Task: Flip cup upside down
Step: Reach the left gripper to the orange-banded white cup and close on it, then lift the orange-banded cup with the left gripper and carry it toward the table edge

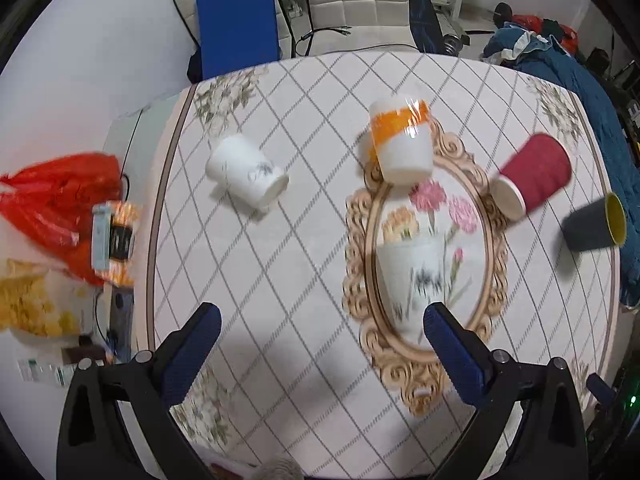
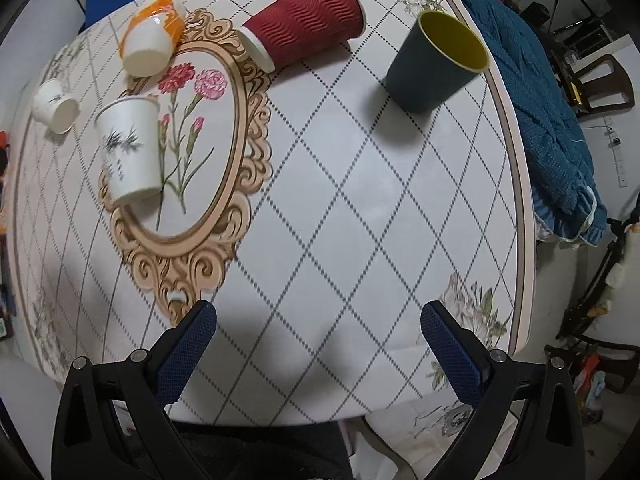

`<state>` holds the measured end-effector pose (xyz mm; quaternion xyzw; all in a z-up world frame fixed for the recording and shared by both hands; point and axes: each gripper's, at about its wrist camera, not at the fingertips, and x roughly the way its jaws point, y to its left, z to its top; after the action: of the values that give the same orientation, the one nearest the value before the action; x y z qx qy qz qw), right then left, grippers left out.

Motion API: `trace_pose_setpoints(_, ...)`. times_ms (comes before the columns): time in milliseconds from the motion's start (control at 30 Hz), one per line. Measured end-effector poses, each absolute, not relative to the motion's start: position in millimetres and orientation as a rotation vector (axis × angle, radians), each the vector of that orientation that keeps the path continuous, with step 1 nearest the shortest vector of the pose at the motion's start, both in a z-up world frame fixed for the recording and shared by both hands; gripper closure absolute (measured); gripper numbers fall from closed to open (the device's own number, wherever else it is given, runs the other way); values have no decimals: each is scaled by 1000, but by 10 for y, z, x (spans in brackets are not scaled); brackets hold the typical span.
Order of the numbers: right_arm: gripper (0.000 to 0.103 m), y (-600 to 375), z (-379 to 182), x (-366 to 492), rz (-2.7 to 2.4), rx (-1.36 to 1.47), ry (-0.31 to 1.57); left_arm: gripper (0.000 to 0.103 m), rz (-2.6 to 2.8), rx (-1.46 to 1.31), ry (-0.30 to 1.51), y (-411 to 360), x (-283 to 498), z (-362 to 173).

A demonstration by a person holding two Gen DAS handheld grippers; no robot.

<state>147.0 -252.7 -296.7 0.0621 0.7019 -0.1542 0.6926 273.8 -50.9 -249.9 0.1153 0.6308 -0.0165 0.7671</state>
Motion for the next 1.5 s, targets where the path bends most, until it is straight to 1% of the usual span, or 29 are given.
trace_pose_setpoints(300, 0, -2633, -3098, 2006, -389, 122, 1577, 0, -74, 297, 1392, -728, 3492, -2713)
trace_pose_setpoints(633, 0, -2768, -3243, 2454, -460, 80, 1574, 0, -139, 308, 1502, -1019, 4111, -3110)
trace_pose_setpoints(1033, 0, -2922, -3459, 2657, -504, 103, 1594, 0, -214, 326, 1603, -1324, 4483, -3643)
trace_pose_setpoints(1233, 0, -2922, -3512, 2741, -505, 98, 1605, 0, -246, 338, 1604, -1447, 4590, -3796)
trace_pose_setpoints(1333, 0, -2932, -3531, 2770, -504, 93, 1608, 5, -263, 344, 1596, -1517, 4654, -3842)
trace_pose_setpoints(1467, 0, -2976, -3562, 2854, -504, 90, 1612, 30, -268, 363, 1601, -1594, 4729, -3938)
trace_pose_setpoints(1500, 0, -2985, -3560, 2877, -505, 90, 1613, 30, -265, 372, 1592, -1594, 4745, -3959)
